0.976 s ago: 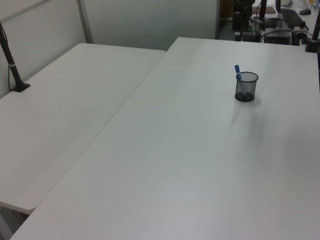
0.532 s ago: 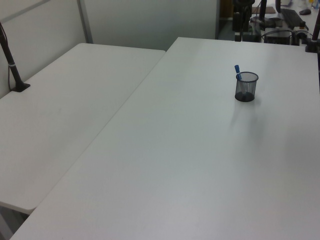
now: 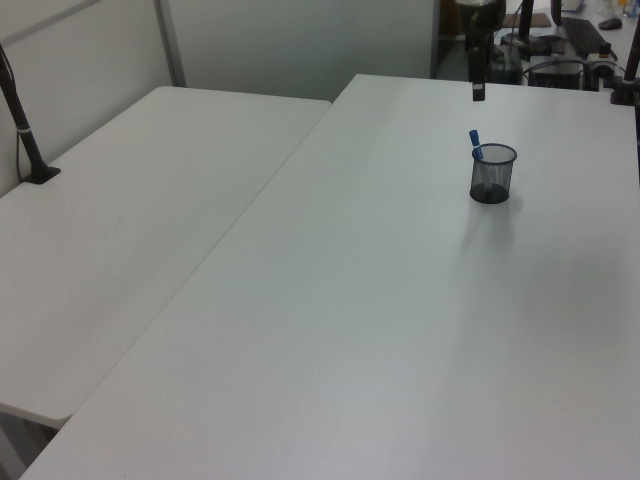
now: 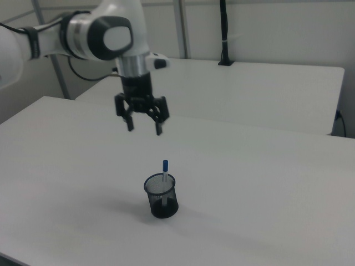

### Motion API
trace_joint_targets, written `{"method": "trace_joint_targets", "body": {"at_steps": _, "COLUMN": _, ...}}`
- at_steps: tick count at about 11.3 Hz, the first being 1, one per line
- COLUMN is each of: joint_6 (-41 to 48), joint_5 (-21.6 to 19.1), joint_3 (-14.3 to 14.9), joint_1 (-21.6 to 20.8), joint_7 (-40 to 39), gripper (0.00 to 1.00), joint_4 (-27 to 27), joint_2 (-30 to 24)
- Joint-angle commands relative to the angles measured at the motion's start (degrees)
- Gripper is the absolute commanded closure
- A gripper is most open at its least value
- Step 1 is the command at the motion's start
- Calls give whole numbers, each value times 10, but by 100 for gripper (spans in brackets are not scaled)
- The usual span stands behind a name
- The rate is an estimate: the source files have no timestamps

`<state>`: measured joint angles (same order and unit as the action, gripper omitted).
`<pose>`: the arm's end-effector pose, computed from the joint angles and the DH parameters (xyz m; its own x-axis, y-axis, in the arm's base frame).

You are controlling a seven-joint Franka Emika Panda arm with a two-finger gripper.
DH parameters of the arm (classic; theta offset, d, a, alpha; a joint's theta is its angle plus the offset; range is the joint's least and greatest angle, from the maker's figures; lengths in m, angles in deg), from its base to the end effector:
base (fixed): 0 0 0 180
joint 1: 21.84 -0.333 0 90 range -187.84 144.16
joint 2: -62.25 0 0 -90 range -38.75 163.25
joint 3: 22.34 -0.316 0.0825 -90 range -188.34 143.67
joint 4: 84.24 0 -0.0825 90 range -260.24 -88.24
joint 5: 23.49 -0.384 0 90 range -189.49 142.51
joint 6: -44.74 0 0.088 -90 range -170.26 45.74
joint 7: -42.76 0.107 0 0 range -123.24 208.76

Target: Remove the marker

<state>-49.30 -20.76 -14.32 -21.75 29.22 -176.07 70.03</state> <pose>0.5879 -0.0839 0.5381 0.9893 0.0978 -0.1086 0.1028 -0.9938 0.0416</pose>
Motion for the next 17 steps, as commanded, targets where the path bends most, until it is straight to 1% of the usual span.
{"method": "trace_joint_targets", "body": {"at_steps": 1, "joint_6": -58, "joint_5": 14, "joint_3": 6, "joint_1": 25, "joint_7": -38, "gripper": 7, "joint_4": -18, "joint_2": 37}}
{"method": "trace_joint_targets", "body": {"at_steps": 3, "joint_6": -76, "joint_5": 16, "joint_3": 17, "joint_1": 30, "joint_7": -56, "gripper": 13, "joint_4": -31, "joint_2": 56}}
{"method": "trace_joint_targets", "body": {"at_steps": 4, "joint_6": -79, "joint_5": 16, "joint_3": 17, "joint_1": 30, "joint_7": -57, "gripper": 14, "joint_4": -30, "joint_2": 68}}
{"method": "trace_joint_targets", "body": {"at_steps": 6, "joint_6": -84, "joint_5": 16, "joint_3": 17, "joint_1": 26, "joint_7": -53, "gripper": 20, "joint_4": -31, "joint_2": 80}}
{"method": "trace_joint_targets", "body": {"at_steps": 8, "joint_6": -84, "joint_5": 14, "joint_3": 17, "joint_1": 25, "joint_7": -49, "gripper": 31, "joint_4": -30, "joint_2": 86}}
{"method": "trace_joint_targets", "body": {"at_steps": 9, "joint_6": -89, "joint_5": 14, "joint_3": 17, "joint_1": 23, "joint_7": -48, "gripper": 38, "joint_4": -30, "joint_2": 90}}
{"method": "trace_joint_targets", "body": {"at_steps": 11, "joint_6": -91, "joint_5": 13, "joint_3": 16, "joint_1": 23, "joint_7": -49, "gripper": 60, "joint_4": -30, "joint_2": 90}}
{"method": "trace_joint_targets", "body": {"at_steps": 13, "joint_6": -91, "joint_5": 11, "joint_3": 16, "joint_1": 22, "joint_7": -48, "gripper": 74, "joint_4": -30, "joint_2": 90}}
{"method": "trace_joint_targets", "body": {"at_steps": 15, "joint_6": -90, "joint_5": 10, "joint_3": 16, "joint_1": 22, "joint_7": -49, "gripper": 85, "joint_4": -29, "joint_2": 90}}
{"method": "trace_joint_targets", "body": {"at_steps": 17, "joint_6": -84, "joint_5": 10, "joint_3": 16, "joint_1": 23, "joint_7": -53, "gripper": 92, "joint_4": -27, "joint_2": 86}}
